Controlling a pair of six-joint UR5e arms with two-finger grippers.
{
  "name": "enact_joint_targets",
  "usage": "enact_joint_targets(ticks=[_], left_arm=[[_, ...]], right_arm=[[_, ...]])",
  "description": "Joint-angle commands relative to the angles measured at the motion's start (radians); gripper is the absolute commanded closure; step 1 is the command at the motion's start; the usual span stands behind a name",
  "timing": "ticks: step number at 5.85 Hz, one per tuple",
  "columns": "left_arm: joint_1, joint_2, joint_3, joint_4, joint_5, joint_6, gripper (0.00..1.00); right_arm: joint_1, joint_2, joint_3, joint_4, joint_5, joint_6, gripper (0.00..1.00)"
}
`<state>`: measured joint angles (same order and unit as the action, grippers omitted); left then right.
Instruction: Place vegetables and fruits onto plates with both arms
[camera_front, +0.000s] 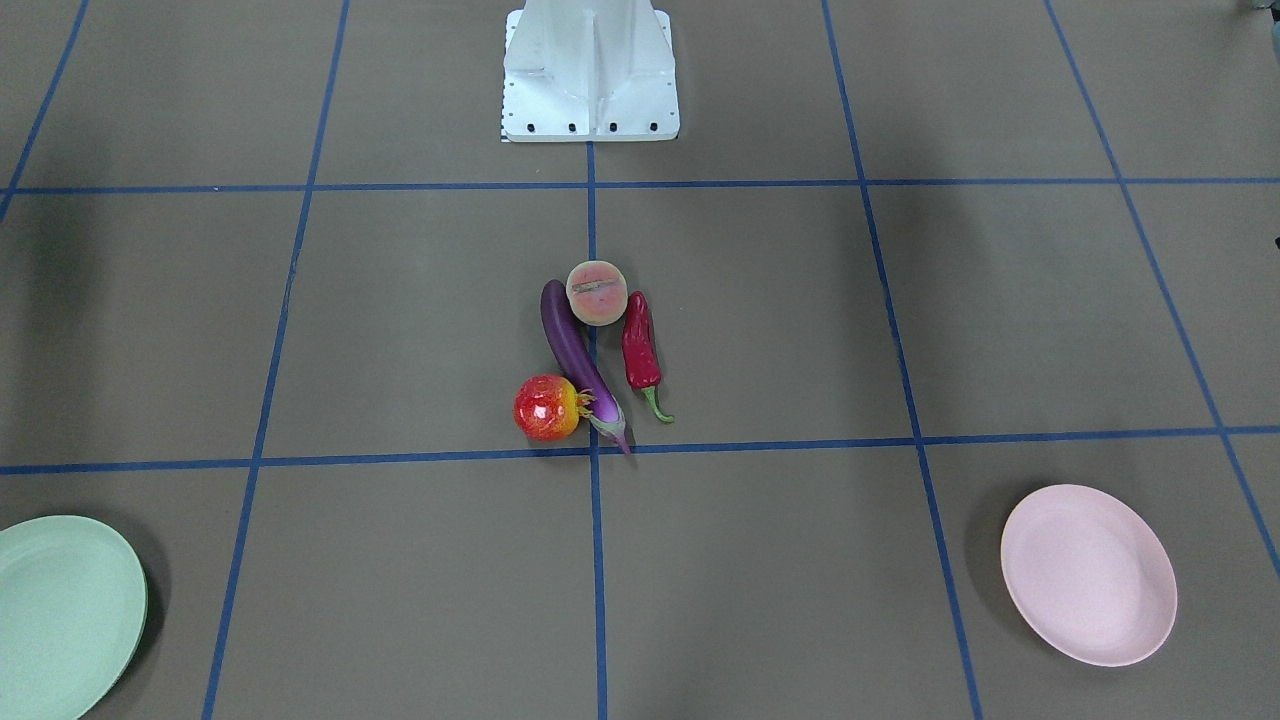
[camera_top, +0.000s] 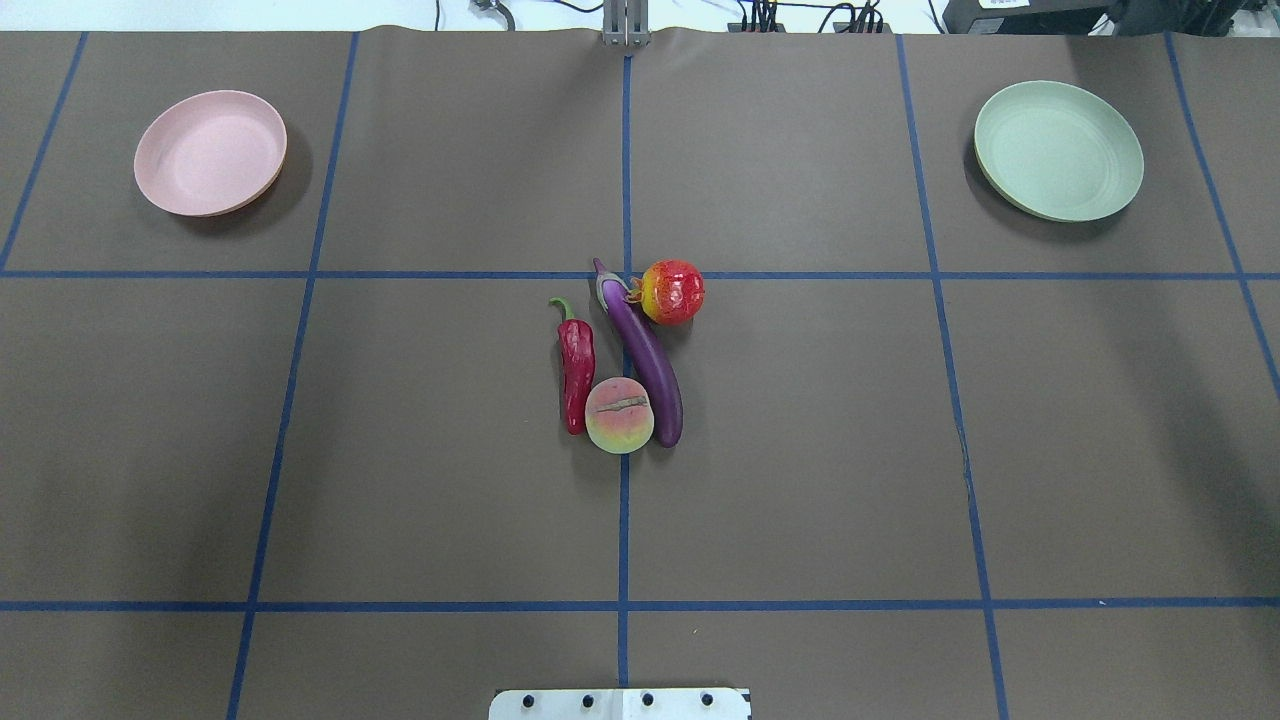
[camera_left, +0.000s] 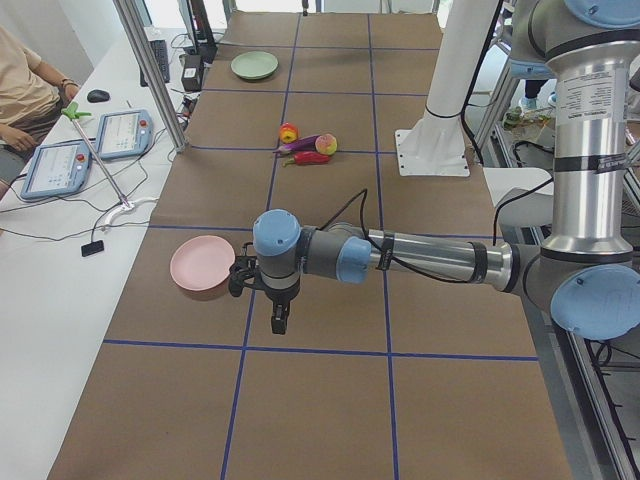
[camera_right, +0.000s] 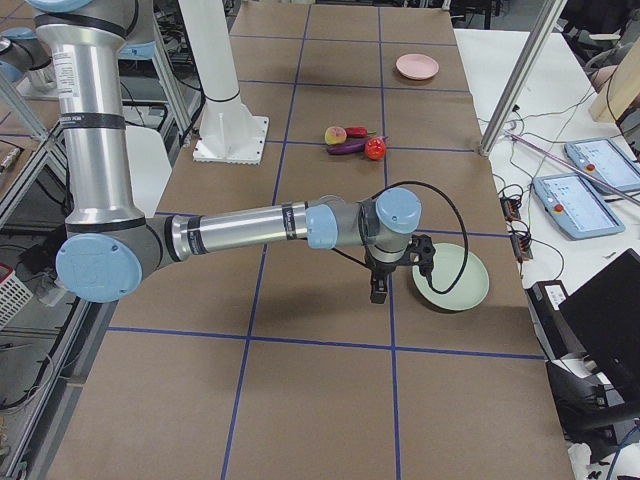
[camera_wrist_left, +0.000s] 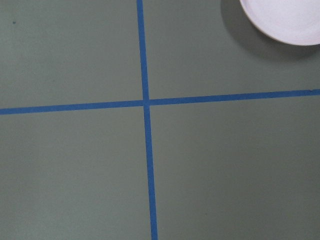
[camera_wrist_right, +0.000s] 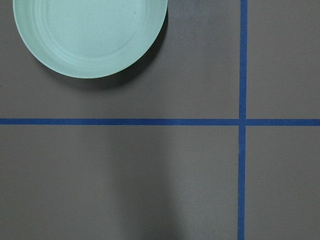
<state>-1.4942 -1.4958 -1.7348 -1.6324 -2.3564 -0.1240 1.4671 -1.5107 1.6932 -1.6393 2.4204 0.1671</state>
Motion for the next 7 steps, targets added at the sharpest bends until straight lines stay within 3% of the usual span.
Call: enact_joint_targets(ticks=[1,4,5,6,7], left_arm=[[0.002,0.006,0.002,-0.021,-0.003,-0.002,0.0],[0.002,0.014,0.009,-0.027,-0.006,0.007,0.0],[0.005,0.009,0.008,-0.032,-0.047,0.007,0.0],[0.029,0.009,-0.008,-0.061,-0.101,-0.043,0.0],[0.12,-0.027,-0.021,-0.137,-0.156,-0.231,0.0]], right_arm=[[-0.001,-0.025,0.006,0.01,0.006,0.002,0.0],[-0.001,-0.077,0.033,0.013,0.043,-0.003,0.0],[-0.002,-0.077,0.031,0.016,0.046,0.0,0.0],[-0.004,-0.077,0.025,0.054,0.048,-0.001,0.0],[-0.004,-0.107,0.031,0.132,0.054,0.002,0.0]])
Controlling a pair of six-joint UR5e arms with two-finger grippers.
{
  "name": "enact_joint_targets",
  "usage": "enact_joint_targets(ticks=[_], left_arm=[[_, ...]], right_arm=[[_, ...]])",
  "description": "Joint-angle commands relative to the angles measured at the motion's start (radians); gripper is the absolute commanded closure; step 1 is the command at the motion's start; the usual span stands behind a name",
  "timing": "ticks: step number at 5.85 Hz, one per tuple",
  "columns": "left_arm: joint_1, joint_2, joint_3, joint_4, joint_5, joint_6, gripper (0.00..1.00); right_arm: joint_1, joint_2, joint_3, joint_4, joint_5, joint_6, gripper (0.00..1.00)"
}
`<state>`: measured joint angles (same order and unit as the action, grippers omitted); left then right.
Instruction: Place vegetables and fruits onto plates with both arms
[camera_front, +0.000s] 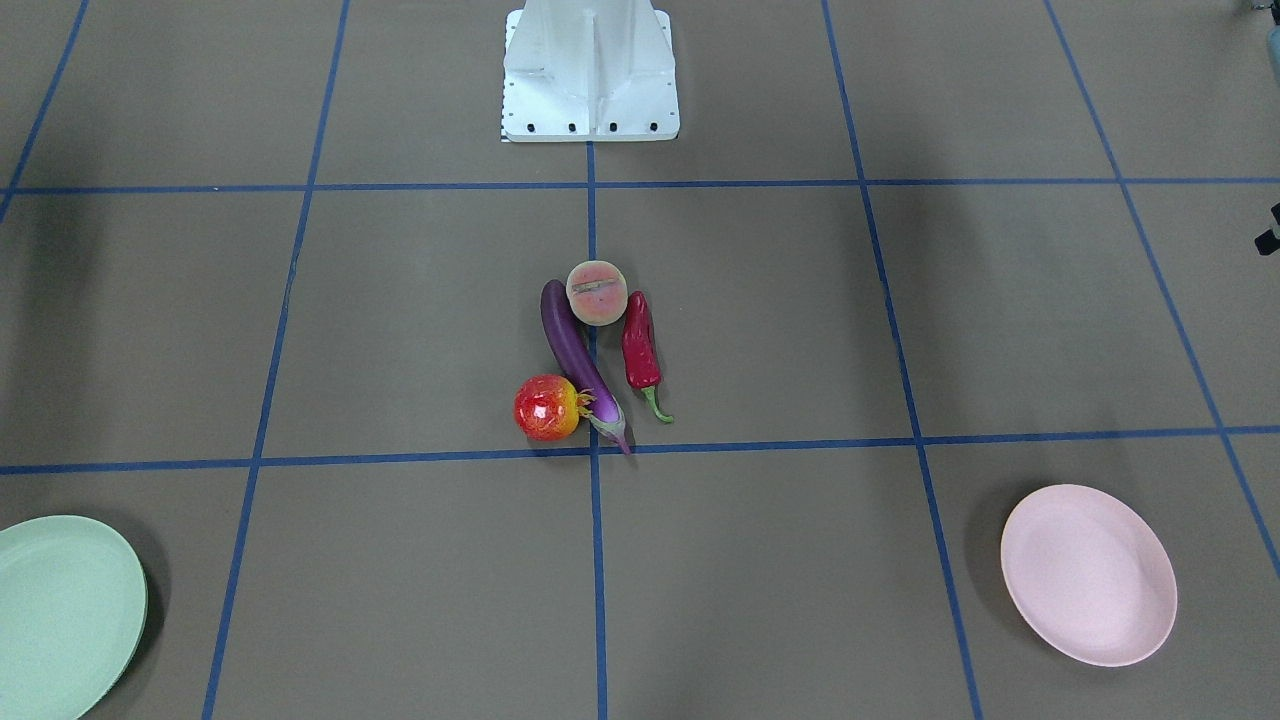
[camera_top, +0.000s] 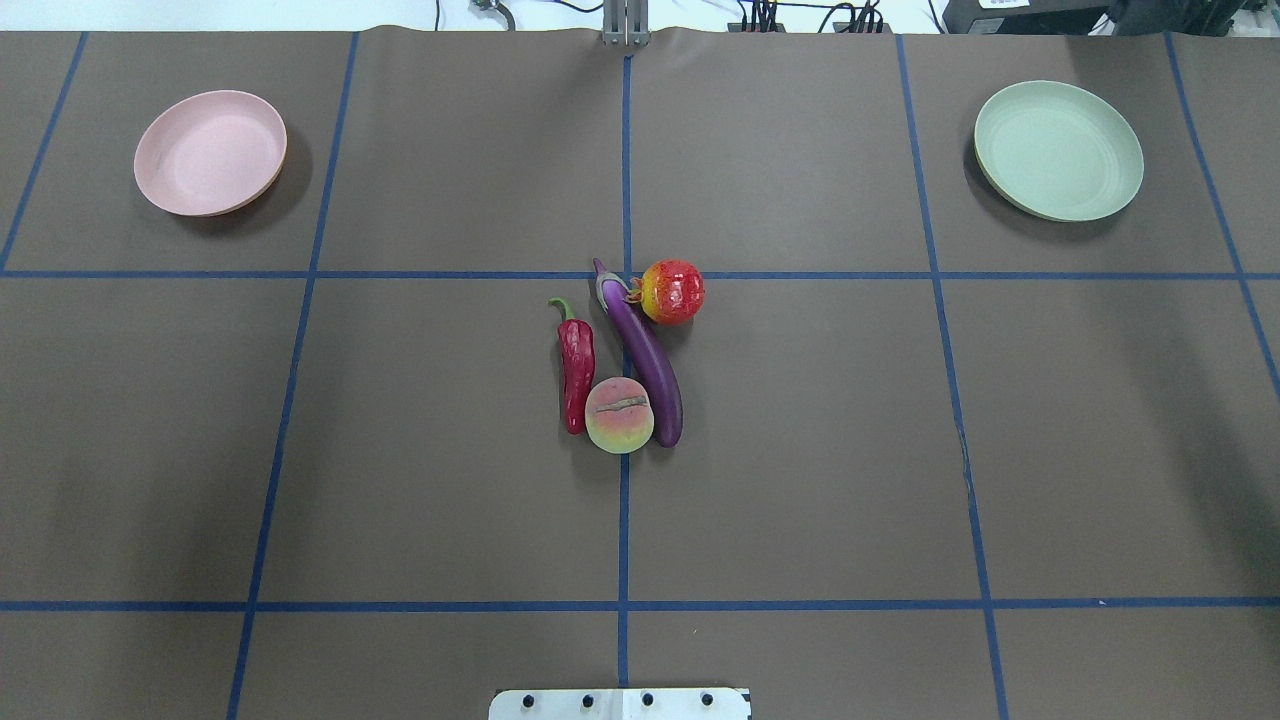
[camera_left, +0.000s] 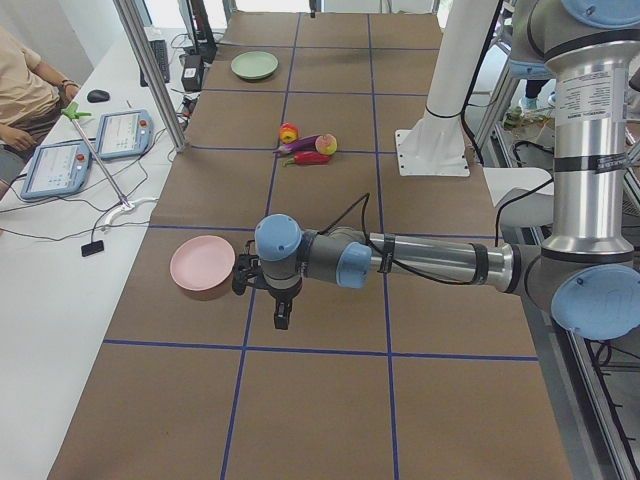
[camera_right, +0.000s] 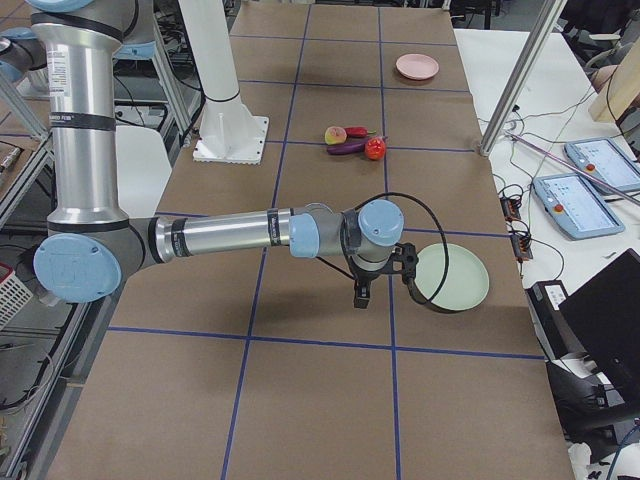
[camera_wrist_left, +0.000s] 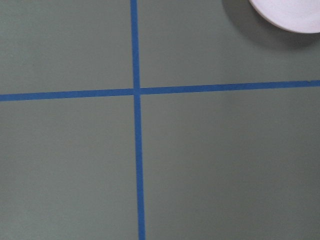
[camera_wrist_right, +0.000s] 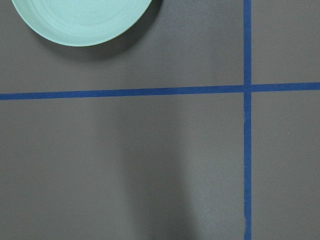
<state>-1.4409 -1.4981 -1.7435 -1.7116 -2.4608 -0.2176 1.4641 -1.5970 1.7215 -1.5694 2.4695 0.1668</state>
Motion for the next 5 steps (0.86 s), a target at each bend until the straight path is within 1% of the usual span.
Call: enact_joint_targets(ticks=[1,2,3,4,5], left_arm=[[0.185,-0.098,-0.014,-0.15,-0.035,-0.416,0.0],[0.261,-0.181,-0.016,-0.157,-0.015,-0.527,0.0],[0.313,-0.241,-0.016,-0.157,-0.012,-0.567,0.0],[0.374,-0.316,-0.019,-0.152,0.015,-0.711,0.0],[0.493,-0.397,-0.016,-0.145,0.107,-0.83,0.0]], right_arm=[[-0.013,-0.038,-0.008,0.156,0.005,0.01,0.0],[-0.042,-0.037,-0.01,0.198,0.006,0.023,0.0],[-0.068,-0.04,-0.008,0.201,0.019,0.033,0.0],[-0.088,-0.044,-0.01,0.201,0.087,0.03,0.0],[-0.129,-0.037,-0.004,0.222,0.091,0.031,0.0]])
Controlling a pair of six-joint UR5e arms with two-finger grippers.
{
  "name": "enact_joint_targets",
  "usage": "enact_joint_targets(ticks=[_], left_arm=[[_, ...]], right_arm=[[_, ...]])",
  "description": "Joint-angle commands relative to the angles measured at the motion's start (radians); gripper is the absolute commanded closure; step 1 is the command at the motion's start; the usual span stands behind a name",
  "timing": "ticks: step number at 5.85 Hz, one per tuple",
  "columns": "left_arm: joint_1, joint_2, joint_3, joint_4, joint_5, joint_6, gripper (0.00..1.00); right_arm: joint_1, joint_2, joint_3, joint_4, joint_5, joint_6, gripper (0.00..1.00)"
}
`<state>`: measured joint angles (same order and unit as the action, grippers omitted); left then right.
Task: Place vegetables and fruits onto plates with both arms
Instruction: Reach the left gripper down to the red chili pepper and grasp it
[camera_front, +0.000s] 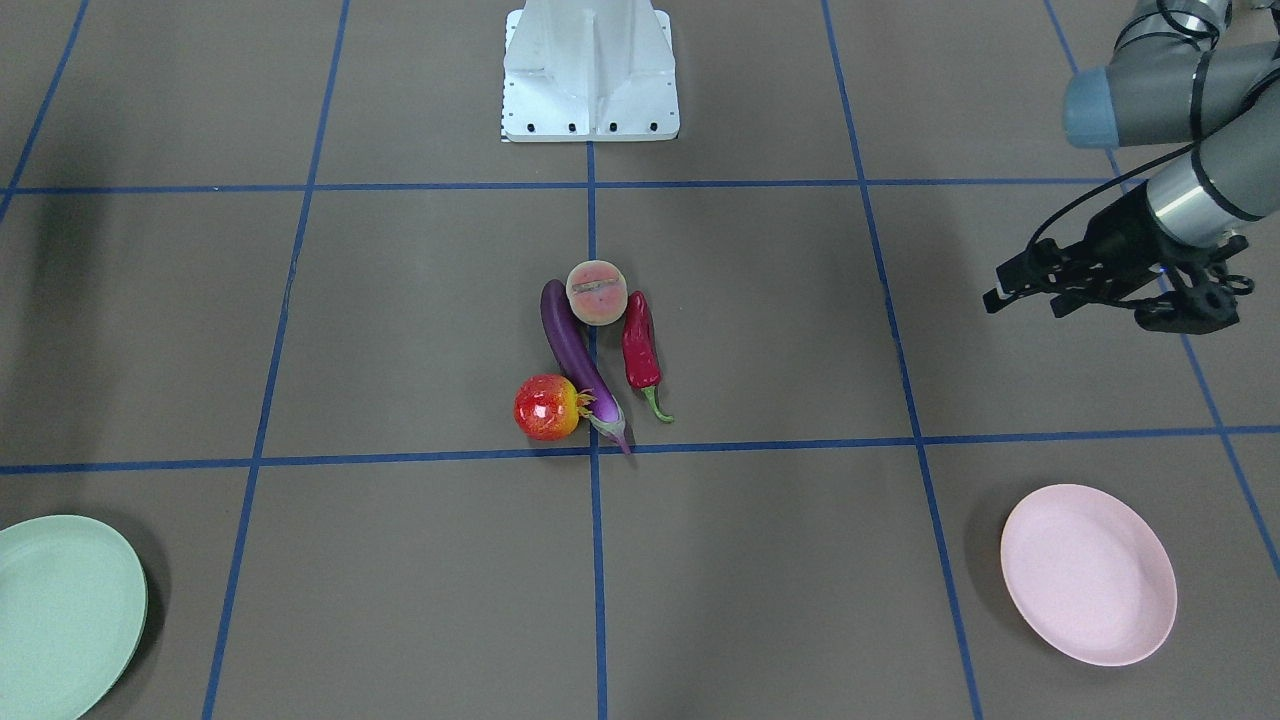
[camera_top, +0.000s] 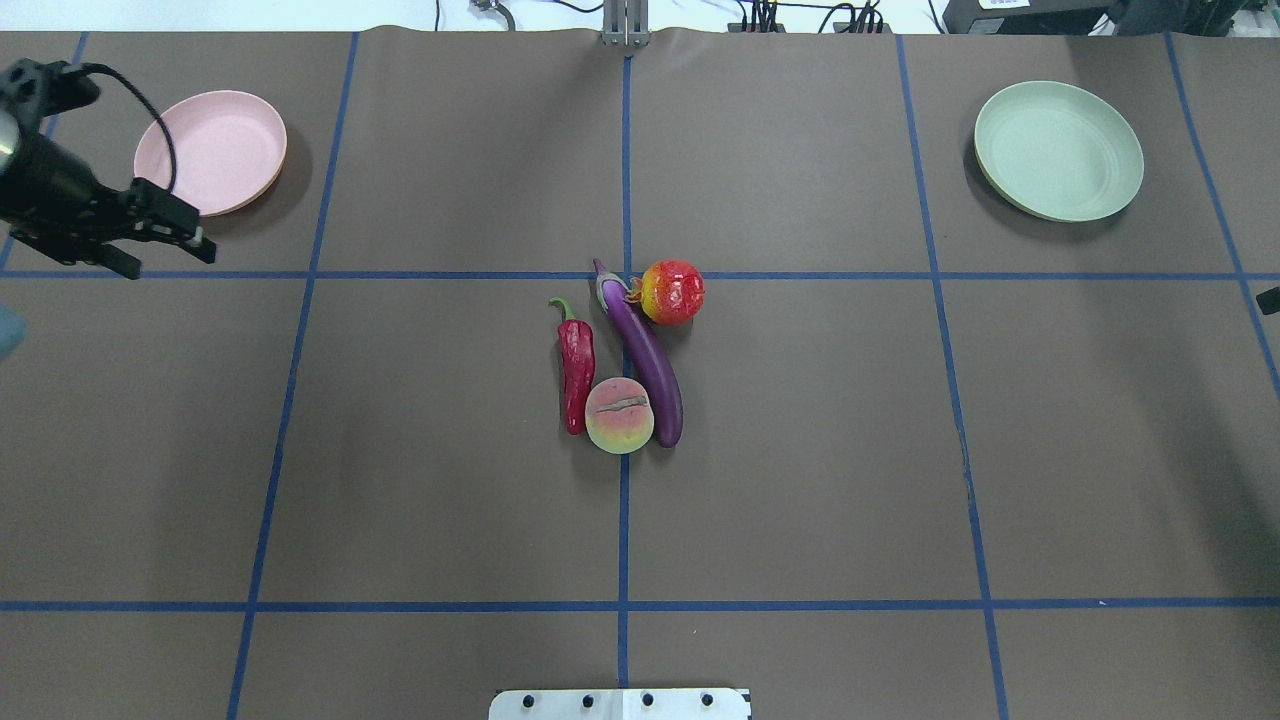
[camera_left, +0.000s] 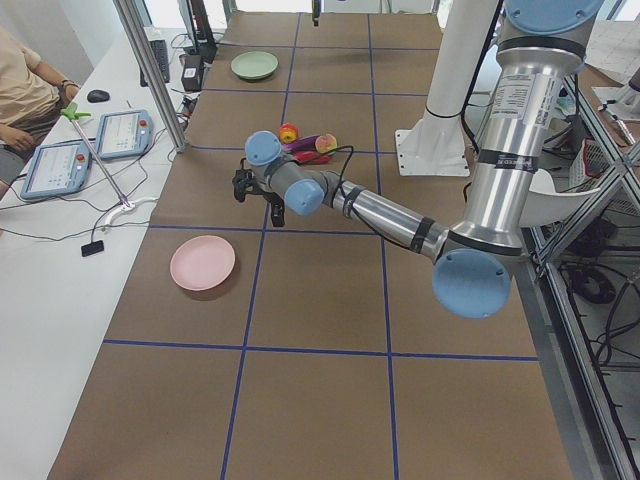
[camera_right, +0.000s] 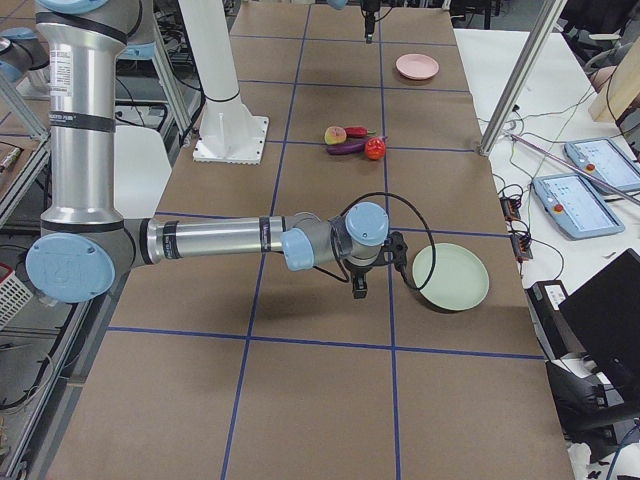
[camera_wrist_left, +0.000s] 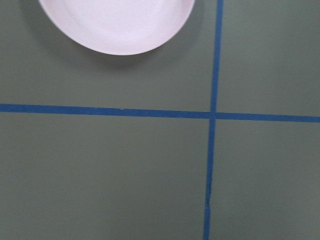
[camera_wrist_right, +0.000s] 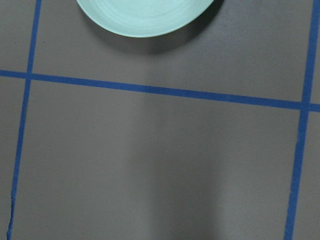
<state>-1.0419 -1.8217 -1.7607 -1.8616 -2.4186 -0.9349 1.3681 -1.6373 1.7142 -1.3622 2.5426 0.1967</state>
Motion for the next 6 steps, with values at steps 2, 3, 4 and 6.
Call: enact_joint_targets(ticks=[2,3,4,6], left_arm=[[0.245,-0.216,0.065,0.068,0.182,-0.117,0.0],[0.294,-0.352,0.146,0.184,0.19,-0.116,0.0],[0.345,-0.469,0.227,0.258,0.281,-0.108,0.0],[0.423,-0.579,0.355,0.248,0.323,-0.085,0.0]], right_arm=[[-0.128,0.025,0.007,0.074,0.004,0.033,0.0],[-0.161,0.065,0.004,0.078,0.002,0.077,0.0],[-0.182,0.077,0.005,0.078,0.002,0.114,0.0],[-0.188,0.077,0.008,0.078,0.002,0.116,0.0]])
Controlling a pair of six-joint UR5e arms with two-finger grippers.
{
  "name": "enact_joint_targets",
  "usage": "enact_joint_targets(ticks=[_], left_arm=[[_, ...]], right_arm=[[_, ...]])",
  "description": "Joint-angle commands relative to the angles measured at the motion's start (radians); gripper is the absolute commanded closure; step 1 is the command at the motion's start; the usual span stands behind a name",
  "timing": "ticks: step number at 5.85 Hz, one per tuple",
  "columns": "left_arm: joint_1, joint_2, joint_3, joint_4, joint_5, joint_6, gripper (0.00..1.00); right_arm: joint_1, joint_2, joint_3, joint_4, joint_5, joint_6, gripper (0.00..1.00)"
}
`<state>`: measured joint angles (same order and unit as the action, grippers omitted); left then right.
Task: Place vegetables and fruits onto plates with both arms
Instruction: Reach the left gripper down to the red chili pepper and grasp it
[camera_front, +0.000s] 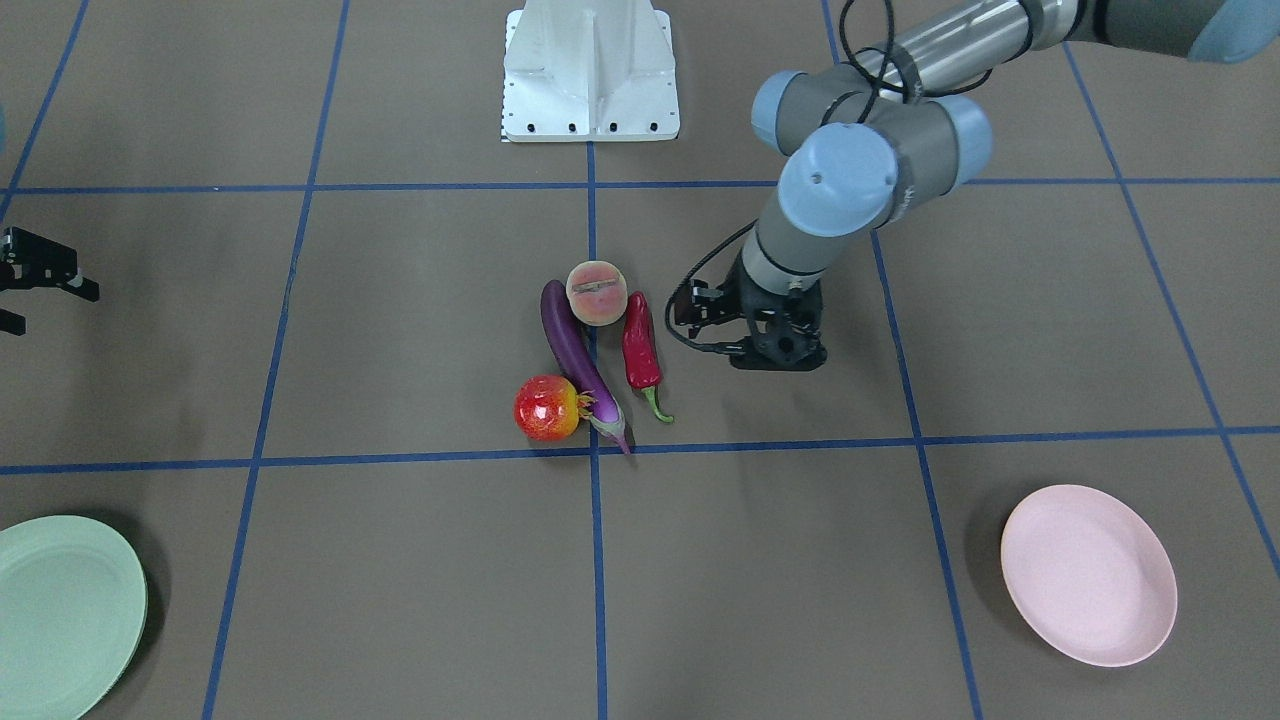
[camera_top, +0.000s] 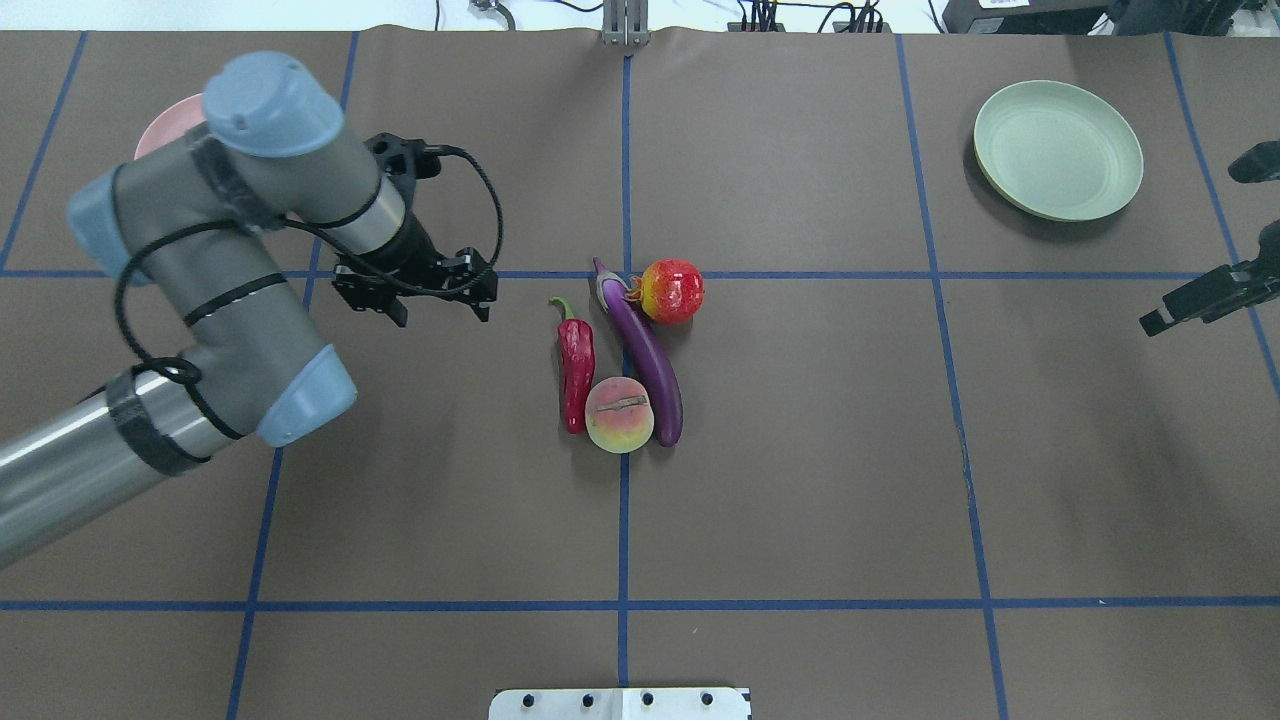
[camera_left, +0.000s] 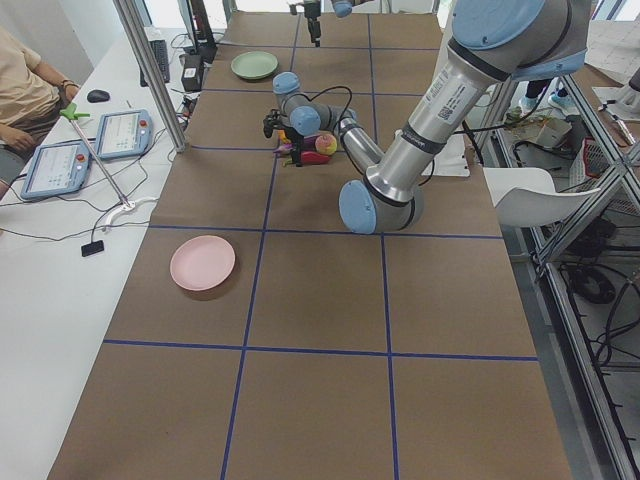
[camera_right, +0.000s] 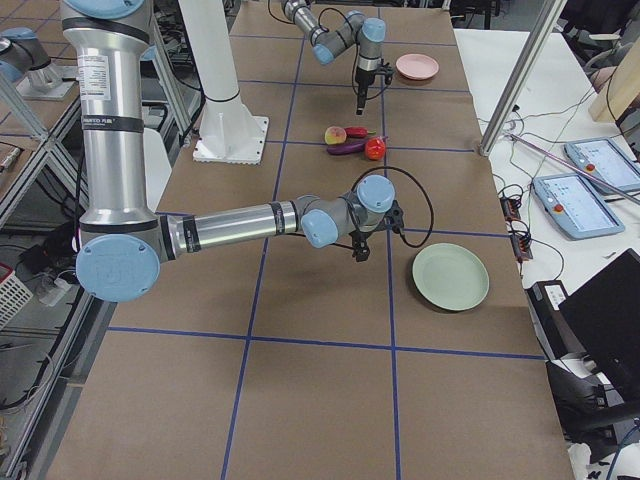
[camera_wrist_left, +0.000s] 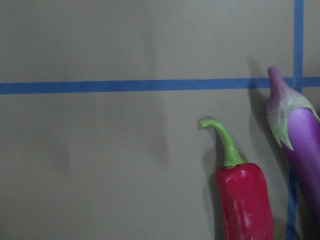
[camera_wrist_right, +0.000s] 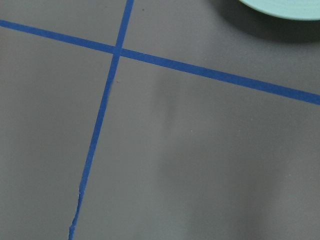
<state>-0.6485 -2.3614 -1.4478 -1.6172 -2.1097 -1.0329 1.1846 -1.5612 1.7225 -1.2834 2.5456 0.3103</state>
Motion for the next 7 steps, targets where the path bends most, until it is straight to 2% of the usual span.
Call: enact_joint_targets(ticks=[1,4,5,6,7], left_arm=[[0.091,-0.044,0.056,0.0,0.099,0.011,0.01],[0.096,-0.07,0.128,-0.051,0.108,0.011,0.07],[0.095,-0.068,0.136,-0.061,0.108,0.011,0.27],[0.095,-0.07,0.141,-0.061,0.108,0.01,0.75],[0.093,-0.07,0.138,-0.066,0.106,0.001,1.0]], right_arm=[[-0.011,0.001,0.0,-0.001,0.002,0.016,0.0],[-0.023,0.0,0.002,-0.001,0.005,0.044,0.0],[-0.023,-0.002,0.0,-0.001,0.005,0.044,0.0],[-0.023,-0.002,0.0,-0.001,0.005,0.044,0.0],[-0.023,-0.002,-0.001,-0.001,0.004,0.044,0.0]])
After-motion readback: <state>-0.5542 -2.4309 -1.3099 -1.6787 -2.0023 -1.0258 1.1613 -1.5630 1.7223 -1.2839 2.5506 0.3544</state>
